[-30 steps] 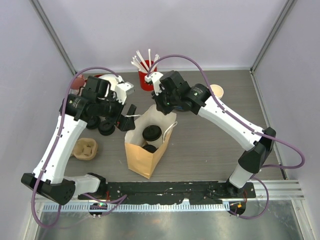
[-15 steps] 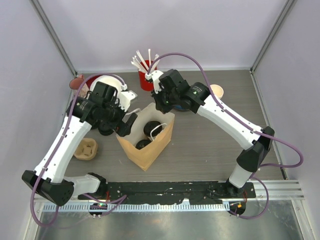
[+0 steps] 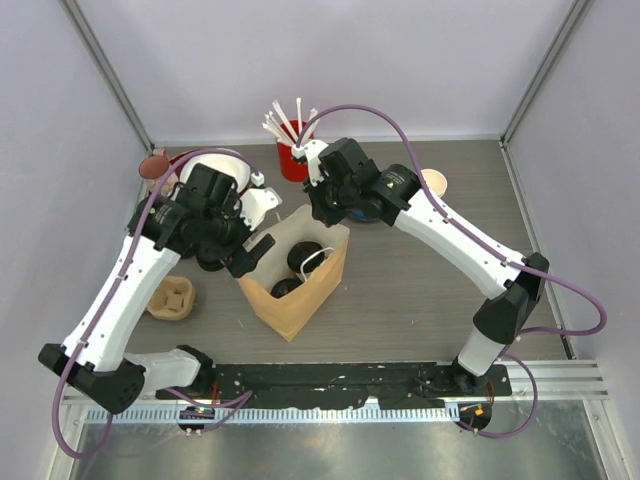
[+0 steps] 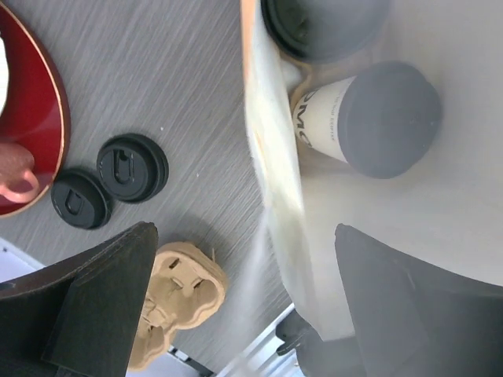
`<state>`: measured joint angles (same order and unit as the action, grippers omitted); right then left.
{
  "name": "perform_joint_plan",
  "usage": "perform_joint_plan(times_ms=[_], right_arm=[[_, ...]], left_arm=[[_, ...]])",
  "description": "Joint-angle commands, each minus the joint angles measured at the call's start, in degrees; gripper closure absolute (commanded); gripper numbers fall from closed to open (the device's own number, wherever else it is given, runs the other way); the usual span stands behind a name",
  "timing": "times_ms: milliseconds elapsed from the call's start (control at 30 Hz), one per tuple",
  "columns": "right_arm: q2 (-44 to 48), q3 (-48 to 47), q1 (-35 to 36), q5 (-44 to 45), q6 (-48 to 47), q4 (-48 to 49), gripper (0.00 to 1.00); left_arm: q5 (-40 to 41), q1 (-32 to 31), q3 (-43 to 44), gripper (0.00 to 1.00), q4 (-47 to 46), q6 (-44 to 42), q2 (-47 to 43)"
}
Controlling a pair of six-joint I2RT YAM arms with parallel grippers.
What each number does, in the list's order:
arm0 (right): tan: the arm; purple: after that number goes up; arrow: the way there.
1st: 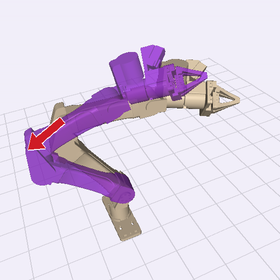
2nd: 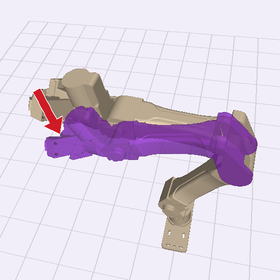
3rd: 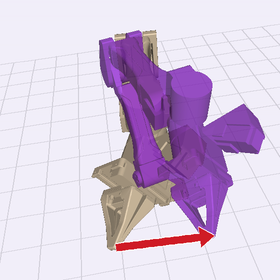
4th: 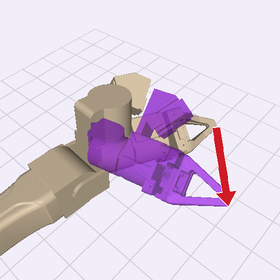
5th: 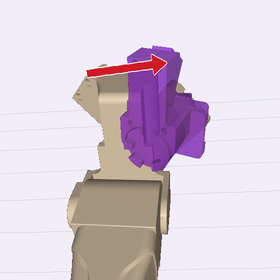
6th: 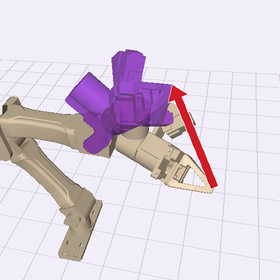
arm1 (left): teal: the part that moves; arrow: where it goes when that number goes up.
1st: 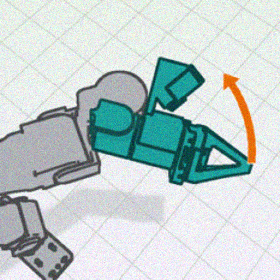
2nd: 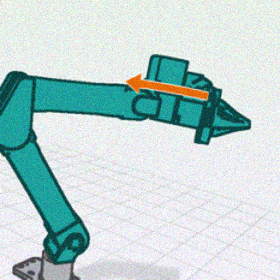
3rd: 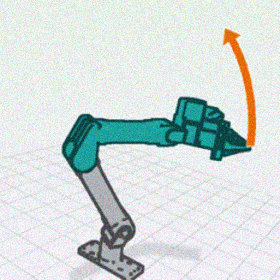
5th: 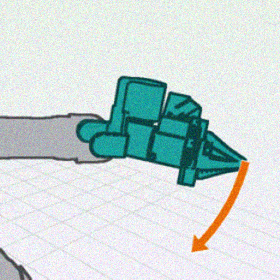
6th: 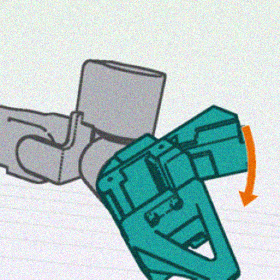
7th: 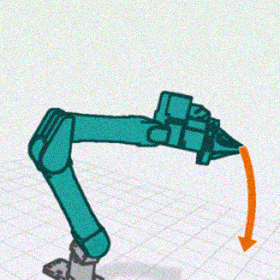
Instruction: Pack the takeout coffee
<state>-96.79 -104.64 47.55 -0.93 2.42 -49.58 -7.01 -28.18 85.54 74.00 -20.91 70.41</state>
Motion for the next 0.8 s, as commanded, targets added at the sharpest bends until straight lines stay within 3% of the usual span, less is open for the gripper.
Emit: perform_joint_plan(times_ms=[0, 333, 400, 433, 533, 767], right_arm=[[0.6, -1.8, 0.1, 0.7, 0.4, 1.4, 0.99], [0.3, -2.2, 0.1, 0.6, 0.2, 0.9, 0.99], [0.6, -2.7, 0.1, 0.2, 0.0, 0.6, 0.90], [0.7, -2.8, 0.1, -0.1, -0.3, 0.4, 0.75], [2.2, -2.9, 0.1, -0.5, -0.7, 0.8, 0.52], [6.5, -2.3, 0.1, -2.4, -3.8, 3.4, 0.35]], left_arm=[[-6.8, -0.2, 6.5, 0.00, 3.8, -2.8, -1.8], [-10.5, -0.2, 14.5, 0.00, 5.7, -0.5, -3.2], [-9.9, -0.2, 17.2, 0.00, 4.6, 1.4, -2.9], [-9.8, -0.2, 18.1, 0.00, 4.2, 3.2, -2.7], [-10.7, -0.2, 21.4, 0.00, 2.9, 7.1, -2.2], [-9.0, 2.2, 26.6, 0.00, 0.8, 11.2, 1.5]])
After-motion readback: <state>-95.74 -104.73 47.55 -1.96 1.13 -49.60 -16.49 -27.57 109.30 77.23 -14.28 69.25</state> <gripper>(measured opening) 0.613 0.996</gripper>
